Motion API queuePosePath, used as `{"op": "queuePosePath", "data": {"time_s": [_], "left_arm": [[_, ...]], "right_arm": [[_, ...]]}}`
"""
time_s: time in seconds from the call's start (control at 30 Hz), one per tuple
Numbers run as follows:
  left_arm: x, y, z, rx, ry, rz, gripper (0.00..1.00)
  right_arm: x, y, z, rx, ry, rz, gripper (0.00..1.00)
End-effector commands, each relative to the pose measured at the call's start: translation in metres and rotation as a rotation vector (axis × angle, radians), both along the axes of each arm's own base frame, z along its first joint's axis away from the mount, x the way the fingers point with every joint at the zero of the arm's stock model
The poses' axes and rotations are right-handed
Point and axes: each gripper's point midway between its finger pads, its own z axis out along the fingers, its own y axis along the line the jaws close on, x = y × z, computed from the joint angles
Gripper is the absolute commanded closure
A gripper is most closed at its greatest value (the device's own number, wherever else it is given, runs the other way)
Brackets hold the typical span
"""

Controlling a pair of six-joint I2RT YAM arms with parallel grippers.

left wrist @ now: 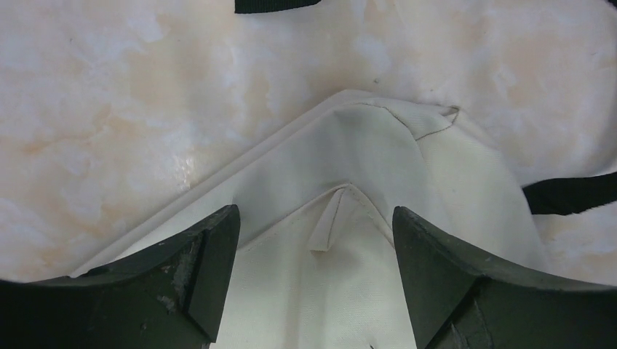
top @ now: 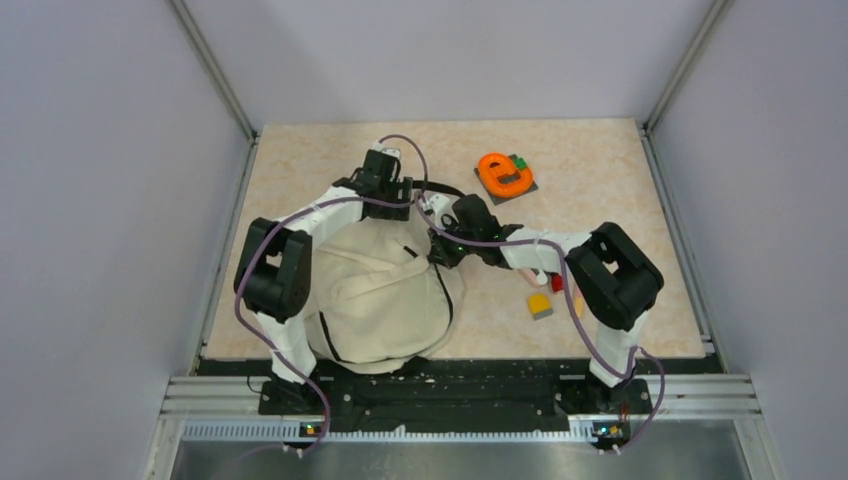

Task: Pack the student bag
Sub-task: Zip the student bag at the center of the board.

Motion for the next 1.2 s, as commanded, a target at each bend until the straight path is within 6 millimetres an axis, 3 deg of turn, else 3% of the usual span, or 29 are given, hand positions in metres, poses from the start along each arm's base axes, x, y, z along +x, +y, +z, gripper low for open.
{"op": "queuePosePath", "data": {"time_s": [0.0, 0.1, 0.4, 0.47, 0.63, 0.77, 1.17], "left_arm": [[0.015, 0.000, 0.002, 0.075, -0.020, -0.078, 0.20], [0.011, -0.006, -0.007, 0.063, -0.001, -0.118, 0.32], [0.002, 0.001, -0.032, 0.082, 0.054, -0.086, 0.92], [0.001, 0.005, -0.034, 0.094, 0.055, -0.064, 1.00], [0.001, 0.013, -0.035, 0.108, 0.046, -0.008, 1.00], [0.002, 0.020, -0.035, 0.120, 0.034, 0.052, 1.00], [0.013, 0.040, -0.035, 0.137, -0.008, 0.206, 1.00]], "right_arm": [[0.009, 0.006, 0.023, 0.066, -0.048, -0.017, 1.00], [0.008, 0.003, 0.023, 0.066, -0.051, -0.032, 1.00], [0.001, -0.003, 0.027, 0.086, -0.026, -0.072, 1.00], [-0.003, -0.007, 0.028, 0.085, -0.012, -0.082, 1.00], [-0.024, -0.020, 0.025, 0.068, 0.037, -0.118, 1.00], [-0.051, -0.027, 0.020, 0.035, 0.079, -0.126, 1.00], [-0.164, -0.029, 0.017, 0.040, 0.260, -0.069, 1.00]]}}
